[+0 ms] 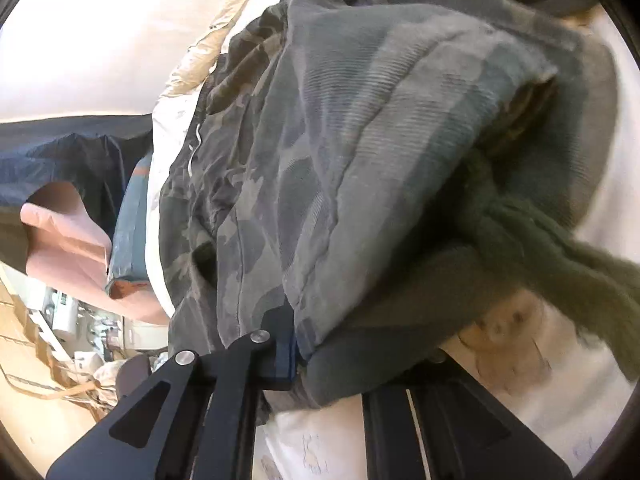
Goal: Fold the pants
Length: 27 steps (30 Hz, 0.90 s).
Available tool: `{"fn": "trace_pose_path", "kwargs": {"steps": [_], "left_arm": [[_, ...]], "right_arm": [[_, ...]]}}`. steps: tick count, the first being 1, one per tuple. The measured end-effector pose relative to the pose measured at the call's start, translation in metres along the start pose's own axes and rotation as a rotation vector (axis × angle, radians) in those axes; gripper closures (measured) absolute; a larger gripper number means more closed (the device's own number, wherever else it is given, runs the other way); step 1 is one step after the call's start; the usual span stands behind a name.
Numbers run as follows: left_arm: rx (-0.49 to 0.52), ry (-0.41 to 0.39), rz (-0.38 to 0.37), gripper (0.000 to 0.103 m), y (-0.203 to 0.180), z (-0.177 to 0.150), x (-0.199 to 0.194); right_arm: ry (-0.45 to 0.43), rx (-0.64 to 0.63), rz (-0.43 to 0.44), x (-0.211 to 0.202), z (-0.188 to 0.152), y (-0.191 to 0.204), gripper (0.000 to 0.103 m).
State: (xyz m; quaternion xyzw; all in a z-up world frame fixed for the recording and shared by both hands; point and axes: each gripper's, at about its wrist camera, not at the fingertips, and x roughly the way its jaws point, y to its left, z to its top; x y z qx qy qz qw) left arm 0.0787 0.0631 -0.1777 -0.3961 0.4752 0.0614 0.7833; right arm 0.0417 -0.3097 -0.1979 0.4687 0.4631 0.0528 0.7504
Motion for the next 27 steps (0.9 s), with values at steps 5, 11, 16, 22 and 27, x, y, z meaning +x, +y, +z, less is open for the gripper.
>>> {"fn": "trace_pose_path", "kwargs": {"steps": [5,11,16,22,27], "left_arm": [[0.022,0.008,-0.047,0.097,-0.003,-0.010,-0.017],[0.025,0.003,-0.071,0.096,-0.001,-0.009,-0.024],[-0.045,0.037,-0.118,0.094,0.023,0.001,-0.013],[0.072,0.013,-0.066,0.097,0.005,-0.005,-0.018],[0.087,-0.008,-0.070,0.097,-0.006,-0.008,-0.041]], "right_arm": [[0.007,-0.022,-0.019,-0.013,-0.011,0.002,0.096],[-0.001,-0.038,-0.037,-0.020,-0.020,0.006,0.096],[0.010,-0.053,-0.058,-0.012,-0.014,0.005,0.096],[0.024,-0.078,-0.056,-0.010,-0.013,0.003,0.096],[-0.029,-0.116,-0.060,-0.034,-0.018,0.019,0.096]]}}
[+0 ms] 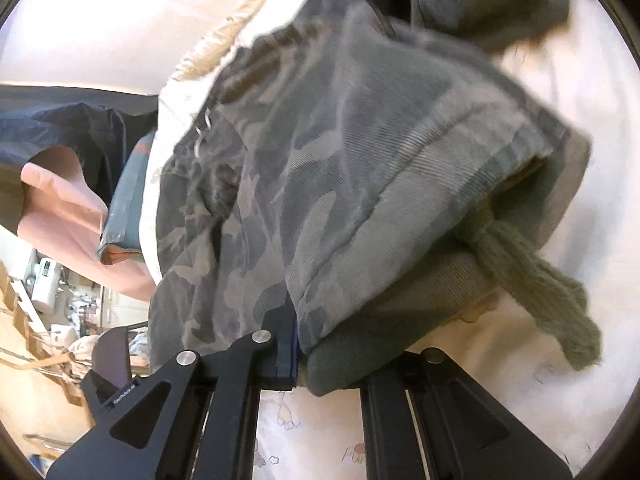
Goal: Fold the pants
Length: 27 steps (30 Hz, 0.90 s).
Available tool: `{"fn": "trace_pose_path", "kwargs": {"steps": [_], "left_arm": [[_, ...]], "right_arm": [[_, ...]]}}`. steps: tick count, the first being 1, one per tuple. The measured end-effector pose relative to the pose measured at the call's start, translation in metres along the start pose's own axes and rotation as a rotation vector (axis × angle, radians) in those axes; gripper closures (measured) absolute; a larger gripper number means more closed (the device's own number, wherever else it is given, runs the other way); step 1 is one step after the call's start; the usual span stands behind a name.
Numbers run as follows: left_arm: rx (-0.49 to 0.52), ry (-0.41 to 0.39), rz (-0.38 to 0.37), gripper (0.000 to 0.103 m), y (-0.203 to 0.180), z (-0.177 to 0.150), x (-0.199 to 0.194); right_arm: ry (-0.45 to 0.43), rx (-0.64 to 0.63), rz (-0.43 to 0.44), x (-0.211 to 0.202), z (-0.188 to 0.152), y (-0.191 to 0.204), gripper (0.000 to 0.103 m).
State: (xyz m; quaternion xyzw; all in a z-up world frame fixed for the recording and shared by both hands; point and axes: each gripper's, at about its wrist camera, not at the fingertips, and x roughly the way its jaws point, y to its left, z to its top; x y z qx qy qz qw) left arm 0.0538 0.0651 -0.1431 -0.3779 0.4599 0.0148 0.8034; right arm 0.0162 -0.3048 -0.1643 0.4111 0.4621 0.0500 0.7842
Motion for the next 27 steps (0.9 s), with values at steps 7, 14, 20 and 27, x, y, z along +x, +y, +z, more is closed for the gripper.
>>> {"fn": "trace_pose_path", "kwargs": {"steps": [7,14,20,27], "left_arm": [[-0.006,0.060,0.057,0.097,0.007,-0.028,-0.034],[0.015,0.175,0.146,0.097,0.015,-0.090,-0.079],[0.035,0.223,0.241,0.079,0.032,-0.102,-0.065],[0.116,0.299,0.326,0.032,0.027,-0.090,-0.083]], "right_arm": [[0.042,0.010,-0.002,-0.038,-0.028,0.003,0.096],[0.084,0.092,-0.018,-0.090,-0.084,-0.012,0.096],[0.113,0.173,-0.140,-0.080,-0.092,-0.051,0.082],[0.201,0.016,-0.241,-0.083,-0.098,-0.021,0.049]]}}
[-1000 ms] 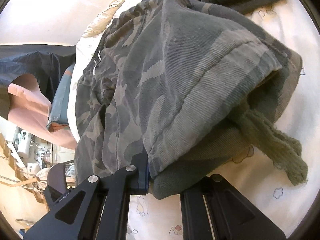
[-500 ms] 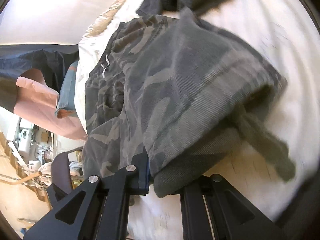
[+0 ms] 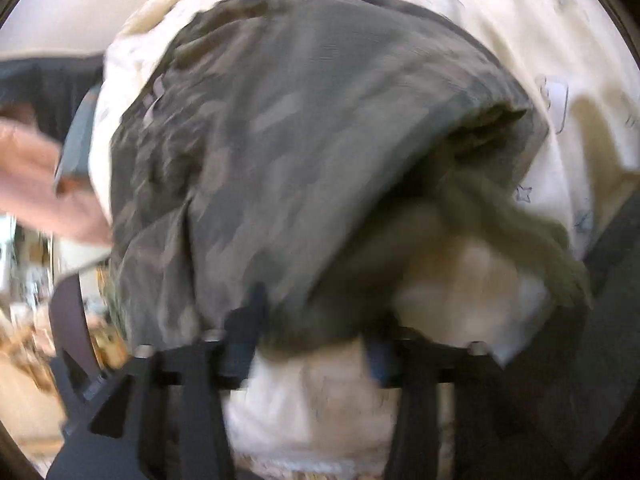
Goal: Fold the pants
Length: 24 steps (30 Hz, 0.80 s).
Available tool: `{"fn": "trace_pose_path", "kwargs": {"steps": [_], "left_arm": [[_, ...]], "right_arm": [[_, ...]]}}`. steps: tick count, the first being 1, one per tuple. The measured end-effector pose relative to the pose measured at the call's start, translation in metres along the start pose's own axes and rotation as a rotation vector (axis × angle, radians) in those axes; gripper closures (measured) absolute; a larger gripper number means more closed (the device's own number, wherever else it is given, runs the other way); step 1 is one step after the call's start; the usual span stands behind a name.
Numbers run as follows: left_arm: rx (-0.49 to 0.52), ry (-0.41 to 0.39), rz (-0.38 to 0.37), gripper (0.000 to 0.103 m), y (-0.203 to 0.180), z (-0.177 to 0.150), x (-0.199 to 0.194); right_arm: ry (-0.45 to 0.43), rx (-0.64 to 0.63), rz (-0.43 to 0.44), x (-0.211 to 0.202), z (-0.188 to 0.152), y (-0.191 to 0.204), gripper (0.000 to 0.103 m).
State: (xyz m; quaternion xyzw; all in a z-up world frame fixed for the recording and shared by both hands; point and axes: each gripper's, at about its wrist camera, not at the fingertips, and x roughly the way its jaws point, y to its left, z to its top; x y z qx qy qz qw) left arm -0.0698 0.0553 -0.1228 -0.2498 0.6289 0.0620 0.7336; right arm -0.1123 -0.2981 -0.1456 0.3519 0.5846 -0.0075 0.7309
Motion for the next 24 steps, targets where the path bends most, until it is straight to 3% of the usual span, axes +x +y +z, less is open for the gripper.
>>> {"fn": "trace_pose_path", "kwargs": {"steps": [3,5,9,14,16,17,18,19,20,22,24], "left_arm": [[0.036,-0.015,0.010,0.032,0.011,0.001,-0.029],[0.059,-0.042,0.034,0.032,0.020,0.005,-0.046],[0.071,-0.085,0.096,0.030,0.050,0.025,-0.066],[-0.004,-0.047,0.139,0.030,0.088,0.047,-0.045],[-0.036,0.003,0.100,0.032,0.094,0.049,-0.025],[-0.022,0.017,0.079,0.033,0.093,0.048,-0.017],[-0.010,0.023,0.059,0.037,0.092,0.046,-0.009],[-0.015,0.029,0.009,0.055,0.093,0.044,-0.003],[-0.020,0.036,-0.030,0.080,0.093,0.044,-0.002],[0.029,0.028,-0.038,0.091,0.086,0.041,-0.008],[0.085,-0.007,-0.062,0.095,0.078,0.037,-0.022]], "right_arm": [[0.043,-0.051,0.028,-0.014,-0.017,0.014,0.049],[0.106,-0.108,0.102,-0.014,-0.026,0.032,0.049],[0.185,-0.253,0.182,0.015,-0.041,0.079,0.049],[0.284,-0.316,0.146,0.092,-0.049,0.104,0.049],[0.334,-0.299,0.159,0.121,-0.049,0.107,0.049],[0.356,-0.301,0.174,0.130,-0.052,0.108,0.056],[0.350,-0.310,0.173,0.132,-0.054,0.109,0.071],[0.344,-0.342,0.173,0.131,-0.057,0.114,0.080],[0.328,-0.378,0.169,0.126,-0.059,0.119,0.092],[0.296,-0.408,0.195,0.110,-0.059,0.124,0.098],[0.277,-0.405,0.231,0.092,-0.055,0.126,0.099]]}}
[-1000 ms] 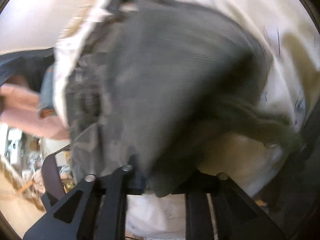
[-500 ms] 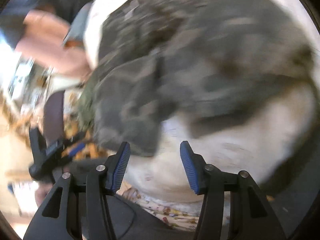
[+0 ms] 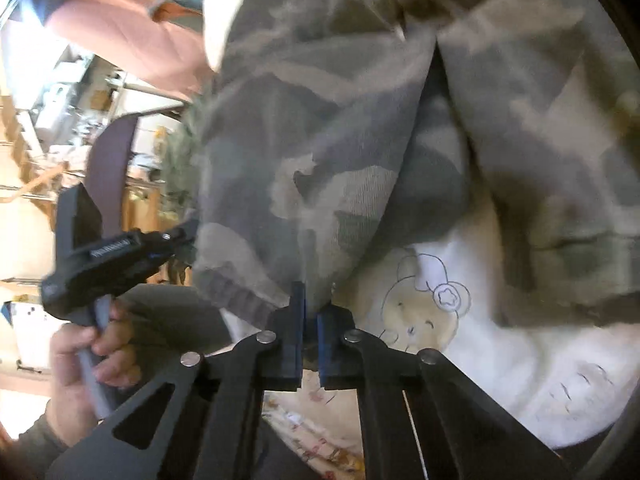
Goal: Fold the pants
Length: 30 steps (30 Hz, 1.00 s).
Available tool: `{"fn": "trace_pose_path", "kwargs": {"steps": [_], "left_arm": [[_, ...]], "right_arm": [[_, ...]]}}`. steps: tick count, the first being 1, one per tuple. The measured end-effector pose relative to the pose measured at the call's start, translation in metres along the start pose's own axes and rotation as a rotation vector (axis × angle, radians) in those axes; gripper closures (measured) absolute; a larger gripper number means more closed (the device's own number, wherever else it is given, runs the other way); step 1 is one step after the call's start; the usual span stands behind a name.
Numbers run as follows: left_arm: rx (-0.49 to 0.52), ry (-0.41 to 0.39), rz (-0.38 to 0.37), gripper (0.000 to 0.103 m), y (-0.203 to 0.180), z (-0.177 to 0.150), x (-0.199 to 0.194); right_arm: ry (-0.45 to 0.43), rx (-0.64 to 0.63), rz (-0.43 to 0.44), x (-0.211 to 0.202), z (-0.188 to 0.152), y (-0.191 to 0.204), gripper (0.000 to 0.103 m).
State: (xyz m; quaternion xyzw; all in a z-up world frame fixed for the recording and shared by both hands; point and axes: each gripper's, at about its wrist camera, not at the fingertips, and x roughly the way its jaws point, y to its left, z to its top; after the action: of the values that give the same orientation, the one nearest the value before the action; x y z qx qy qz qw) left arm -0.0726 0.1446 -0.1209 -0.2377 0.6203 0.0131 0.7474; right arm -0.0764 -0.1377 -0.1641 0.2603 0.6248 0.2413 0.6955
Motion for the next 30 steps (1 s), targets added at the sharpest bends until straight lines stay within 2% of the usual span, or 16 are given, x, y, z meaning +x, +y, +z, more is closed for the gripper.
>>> {"fn": "trace_pose_path", "kwargs": {"steps": [5,7,9,13,16,18,21,23,25,27,28,29,30], "left_arm": [[0.119,-0.082,-0.066,0.098,-0.029,0.000,-0.058],[0.144,-0.115,-0.101,0.098,-0.040,0.006,-0.077],[0.144,-0.150,-0.133,0.098,-0.049,0.021,-0.094],[0.156,-0.247,-0.153,0.098,-0.078,0.075,-0.107],[0.138,-0.283,-0.134,0.098,-0.090,0.115,-0.093],[0.145,-0.293,-0.115,0.097,-0.096,0.143,-0.073],[0.107,-0.260,-0.102,0.097,-0.097,0.178,-0.033],[0.087,-0.240,-0.114,0.097,-0.098,0.193,-0.009],[0.096,-0.258,-0.098,0.094,-0.097,0.207,0.010],[0.079,-0.248,-0.123,0.094,-0.091,0.215,0.021],[0.063,-0.234,-0.123,0.090,-0.089,0.221,0.029],[0.054,-0.227,-0.107,0.078,-0.088,0.224,0.032],[0.051,-0.229,-0.067,0.071,-0.087,0.228,0.034]], "right_arm": [[-0.079,-0.047,0.082,-0.054,0.010,0.021,0.099],[-0.133,-0.069,0.121,-0.077,0.027,0.034,0.099],[-0.177,-0.084,0.136,-0.094,0.038,0.040,0.100],[-0.268,-0.096,0.130,-0.114,0.098,0.045,0.100],[-0.268,-0.068,0.114,-0.105,0.152,0.040,0.100],[-0.272,-0.067,0.060,-0.088,0.191,0.034,0.099],[-0.253,-0.009,0.029,-0.064,0.231,0.011,0.099],[-0.238,0.035,0.009,-0.049,0.249,-0.004,0.094],[-0.229,0.074,-0.025,-0.033,0.265,-0.021,0.095],[-0.218,0.103,-0.034,-0.020,0.277,-0.034,0.093],[-0.214,0.107,-0.047,-0.017,0.281,-0.037,0.091],[-0.208,0.105,-0.057,-0.015,0.284,-0.039,0.084],[-0.204,0.102,-0.058,-0.014,0.287,-0.041,0.071]]}}
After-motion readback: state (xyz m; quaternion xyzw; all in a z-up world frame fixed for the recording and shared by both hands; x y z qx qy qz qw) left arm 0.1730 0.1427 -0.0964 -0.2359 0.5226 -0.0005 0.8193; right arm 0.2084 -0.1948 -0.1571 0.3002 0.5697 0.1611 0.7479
